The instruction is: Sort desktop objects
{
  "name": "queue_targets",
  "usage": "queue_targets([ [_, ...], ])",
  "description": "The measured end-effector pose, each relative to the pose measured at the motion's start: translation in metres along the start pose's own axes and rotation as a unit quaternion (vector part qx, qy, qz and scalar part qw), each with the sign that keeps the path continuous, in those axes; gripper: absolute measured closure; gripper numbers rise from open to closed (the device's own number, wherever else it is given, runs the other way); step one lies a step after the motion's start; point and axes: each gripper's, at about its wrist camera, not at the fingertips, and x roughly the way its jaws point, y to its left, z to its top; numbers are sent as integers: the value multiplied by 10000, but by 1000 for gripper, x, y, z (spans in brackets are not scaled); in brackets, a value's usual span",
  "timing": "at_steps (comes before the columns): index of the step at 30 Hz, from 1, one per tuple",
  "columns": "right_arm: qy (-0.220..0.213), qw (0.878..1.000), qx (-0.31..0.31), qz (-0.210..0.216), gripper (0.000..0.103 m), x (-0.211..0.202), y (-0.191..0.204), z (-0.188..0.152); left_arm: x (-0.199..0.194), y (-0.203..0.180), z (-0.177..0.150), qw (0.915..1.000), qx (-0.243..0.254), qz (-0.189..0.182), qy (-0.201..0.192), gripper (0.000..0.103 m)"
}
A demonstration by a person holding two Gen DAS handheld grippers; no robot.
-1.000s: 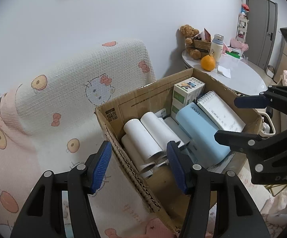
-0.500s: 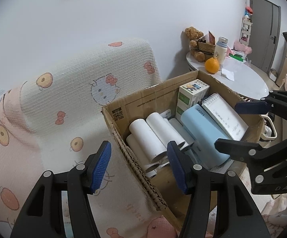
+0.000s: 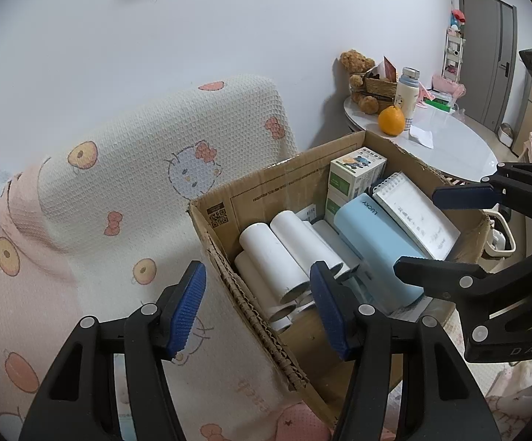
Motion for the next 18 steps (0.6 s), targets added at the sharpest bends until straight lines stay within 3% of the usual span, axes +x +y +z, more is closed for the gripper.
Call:
queue_targets([
  [18,15,10000,-6,10,35,0,1,0,0,2,1,10000,25,61,11,40],
])
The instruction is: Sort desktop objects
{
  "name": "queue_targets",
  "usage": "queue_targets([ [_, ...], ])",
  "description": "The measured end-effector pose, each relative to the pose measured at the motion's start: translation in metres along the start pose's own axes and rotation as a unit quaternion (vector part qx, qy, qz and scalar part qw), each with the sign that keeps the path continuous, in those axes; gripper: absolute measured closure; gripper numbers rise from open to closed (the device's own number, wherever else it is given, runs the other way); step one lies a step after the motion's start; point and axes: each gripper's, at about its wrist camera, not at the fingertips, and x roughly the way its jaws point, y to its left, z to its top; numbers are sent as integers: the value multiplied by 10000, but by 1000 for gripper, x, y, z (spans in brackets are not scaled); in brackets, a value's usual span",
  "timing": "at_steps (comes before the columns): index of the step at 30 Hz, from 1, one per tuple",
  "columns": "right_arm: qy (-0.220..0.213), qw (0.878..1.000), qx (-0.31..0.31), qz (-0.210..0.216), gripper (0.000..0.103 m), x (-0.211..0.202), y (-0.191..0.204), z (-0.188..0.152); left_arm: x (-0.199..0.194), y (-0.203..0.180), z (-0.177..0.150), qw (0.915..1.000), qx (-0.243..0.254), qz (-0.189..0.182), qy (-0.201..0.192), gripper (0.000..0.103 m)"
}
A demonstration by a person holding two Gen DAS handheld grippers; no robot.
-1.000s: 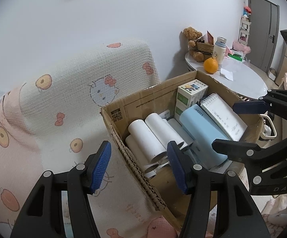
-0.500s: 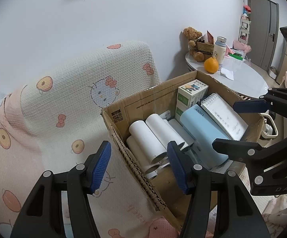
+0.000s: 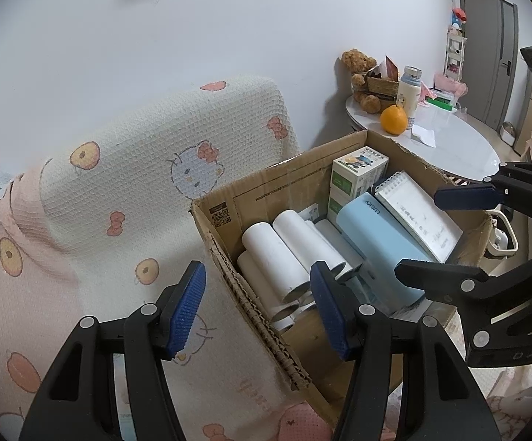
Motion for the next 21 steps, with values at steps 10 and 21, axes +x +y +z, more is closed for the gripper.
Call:
queue_targets([
  [10,-5,10000,-30,2,35,-2,4,0,0,2,1,10000,-3,2,-14,40],
  [21,2,10000,-38,16,35,-2,4,0,1,3,1,10000,3,14,-3,40],
])
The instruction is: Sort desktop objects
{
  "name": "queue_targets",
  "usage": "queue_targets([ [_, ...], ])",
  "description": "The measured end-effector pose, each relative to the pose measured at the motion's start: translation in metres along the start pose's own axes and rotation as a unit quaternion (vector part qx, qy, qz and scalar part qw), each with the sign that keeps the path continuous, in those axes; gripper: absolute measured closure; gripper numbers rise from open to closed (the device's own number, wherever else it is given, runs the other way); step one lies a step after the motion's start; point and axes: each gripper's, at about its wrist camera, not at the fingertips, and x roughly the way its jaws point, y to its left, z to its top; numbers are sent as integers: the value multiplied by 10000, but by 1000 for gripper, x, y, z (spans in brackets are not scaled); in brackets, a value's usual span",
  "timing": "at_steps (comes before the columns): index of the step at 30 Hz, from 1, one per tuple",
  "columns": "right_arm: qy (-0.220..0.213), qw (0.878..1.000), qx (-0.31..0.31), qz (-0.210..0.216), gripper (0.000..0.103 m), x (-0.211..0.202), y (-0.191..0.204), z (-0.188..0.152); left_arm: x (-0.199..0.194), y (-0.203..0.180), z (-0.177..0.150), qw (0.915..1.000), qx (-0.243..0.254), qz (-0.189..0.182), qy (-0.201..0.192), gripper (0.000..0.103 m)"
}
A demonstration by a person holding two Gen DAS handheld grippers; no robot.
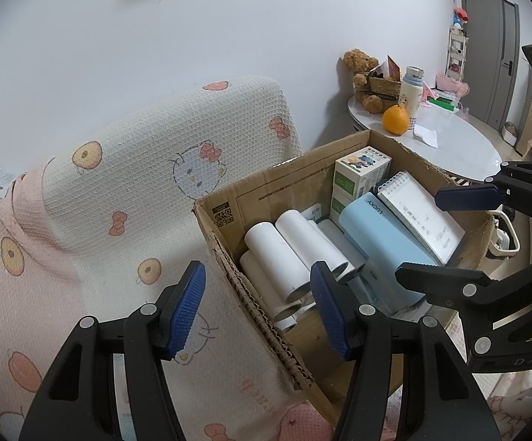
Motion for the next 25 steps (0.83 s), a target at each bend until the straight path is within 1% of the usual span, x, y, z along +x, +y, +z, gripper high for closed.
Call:
queue_targets([
  [25,64,9999,-103,-22,35,2,7,1,-1,1,-3,10000,61,9,1,39],
])
